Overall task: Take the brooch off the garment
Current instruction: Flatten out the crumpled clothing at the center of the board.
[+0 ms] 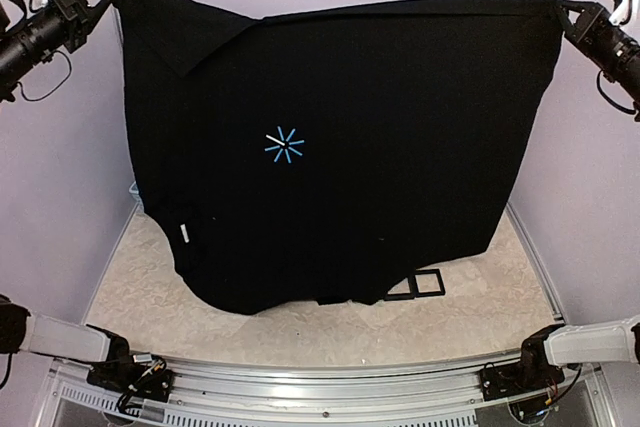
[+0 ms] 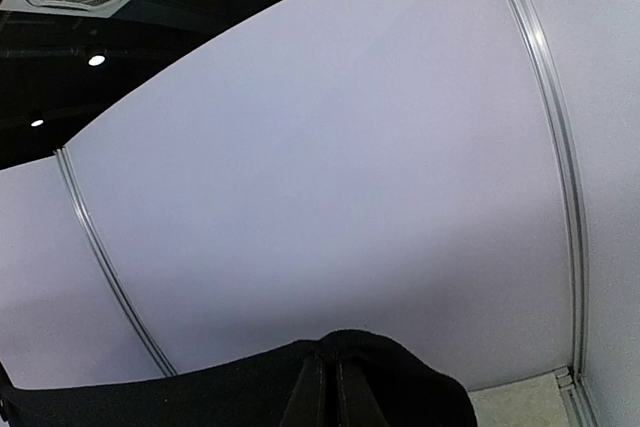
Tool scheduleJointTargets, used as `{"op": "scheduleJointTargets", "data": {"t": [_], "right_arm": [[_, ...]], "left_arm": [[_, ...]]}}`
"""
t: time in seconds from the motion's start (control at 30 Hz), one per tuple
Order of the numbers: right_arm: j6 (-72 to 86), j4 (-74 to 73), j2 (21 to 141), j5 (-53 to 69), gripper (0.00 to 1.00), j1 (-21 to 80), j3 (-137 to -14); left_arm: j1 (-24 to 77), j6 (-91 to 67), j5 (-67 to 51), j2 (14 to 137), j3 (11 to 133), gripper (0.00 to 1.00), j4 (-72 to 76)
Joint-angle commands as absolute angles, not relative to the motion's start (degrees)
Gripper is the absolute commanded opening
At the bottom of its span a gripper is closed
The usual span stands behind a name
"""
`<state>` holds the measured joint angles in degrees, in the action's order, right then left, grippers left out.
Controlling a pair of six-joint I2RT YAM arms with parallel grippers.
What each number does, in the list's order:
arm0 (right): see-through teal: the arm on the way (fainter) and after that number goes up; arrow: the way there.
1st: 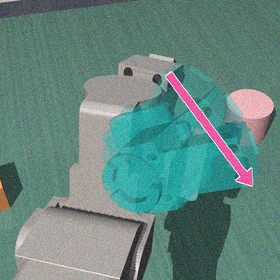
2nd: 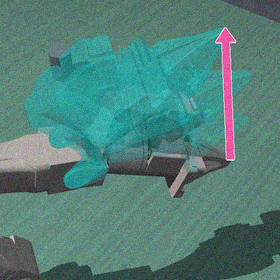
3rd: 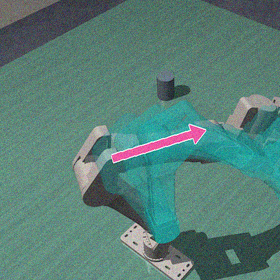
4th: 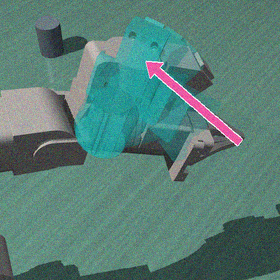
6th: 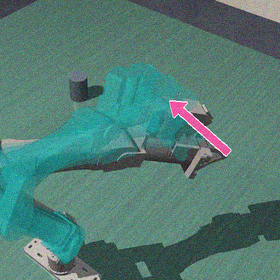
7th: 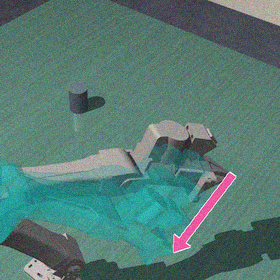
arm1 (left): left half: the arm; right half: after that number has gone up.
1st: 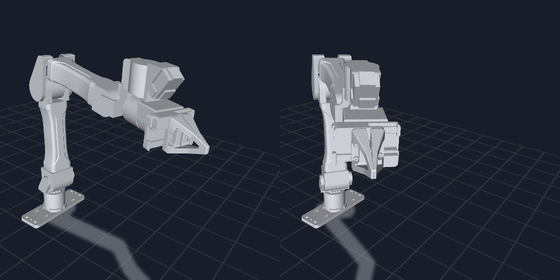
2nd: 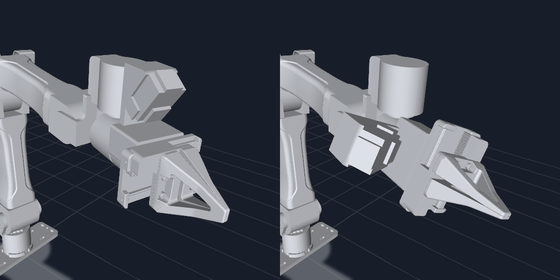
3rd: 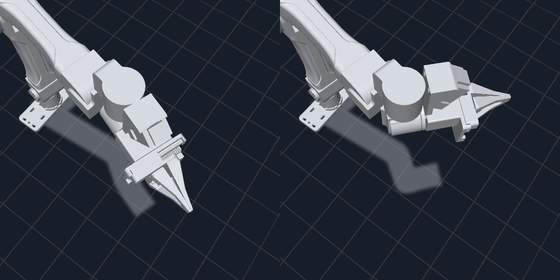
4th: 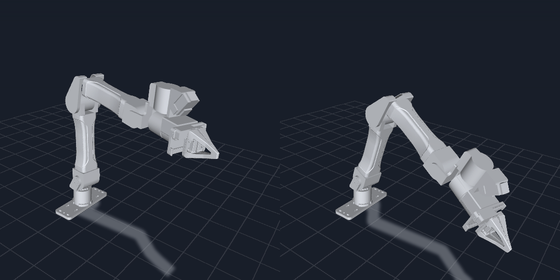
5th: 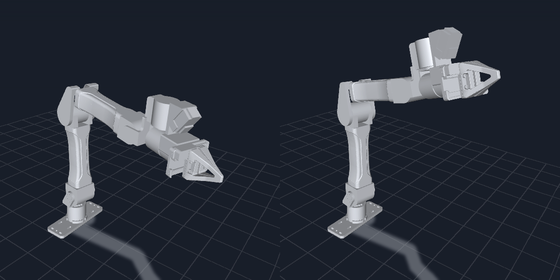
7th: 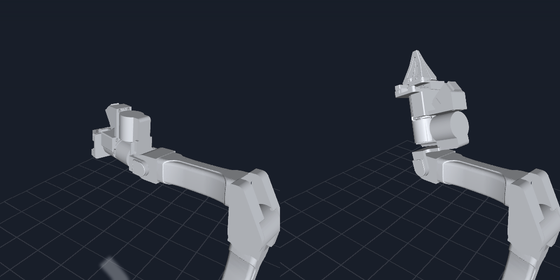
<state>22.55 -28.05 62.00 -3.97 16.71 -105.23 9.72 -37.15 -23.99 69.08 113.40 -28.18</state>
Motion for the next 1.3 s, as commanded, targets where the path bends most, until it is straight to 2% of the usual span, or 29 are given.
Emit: {"op": "scheduleJointTargets", "data": {"t": [0.0, 0.2, 0.5, 0.7, 0.87, 1.03, 1.27], "right_arm": [[26.5, -29.7, 67.4, -11.9, 0.0, 17.0, -104.7], [30.5, -23.2, 75.9, -13.1, 0.0, 16.2, -106.6], [33.9, -13.1, 88.8, -0.3, 0.0, 6.9, -118.0], [33.2, -12.5, 89.8, 5.1, 0.0, 1.3, -121.3], [31.7, -15.8, 82.8, 6.2, 0.0, 0.7, -110.8], [32.5, -17.5, 66.1, 4.0, 0.0, 0.8, -83.1], [33.6, -28.6, 45.3, -2.0, 0.0, 0.7, -49.7]], "left_arm": [[7.9, -37.2, -23.1, 76.5, 113.4, 0.0, -25.5], [3.3, -42.3, -28.8, 87.2, 115.7, 0.0, -17.3], [-3.7, -48.6, -38.6, 105.9, 138.0, 0.0, -10.7], [-4.7, -49.1, -41.3, 106.7, 140.0, 0.0, -6.8], [-1.6, -42.6, -41.6, 95.7, 122.5, 0.0, -8.8], [7.8, -36.1, -32.7, 79.9, 99.4, 0.0, -19.7], [26.9, -50.3, -17.9, 60.6, 61.5, 0.0, -25.9]]}}
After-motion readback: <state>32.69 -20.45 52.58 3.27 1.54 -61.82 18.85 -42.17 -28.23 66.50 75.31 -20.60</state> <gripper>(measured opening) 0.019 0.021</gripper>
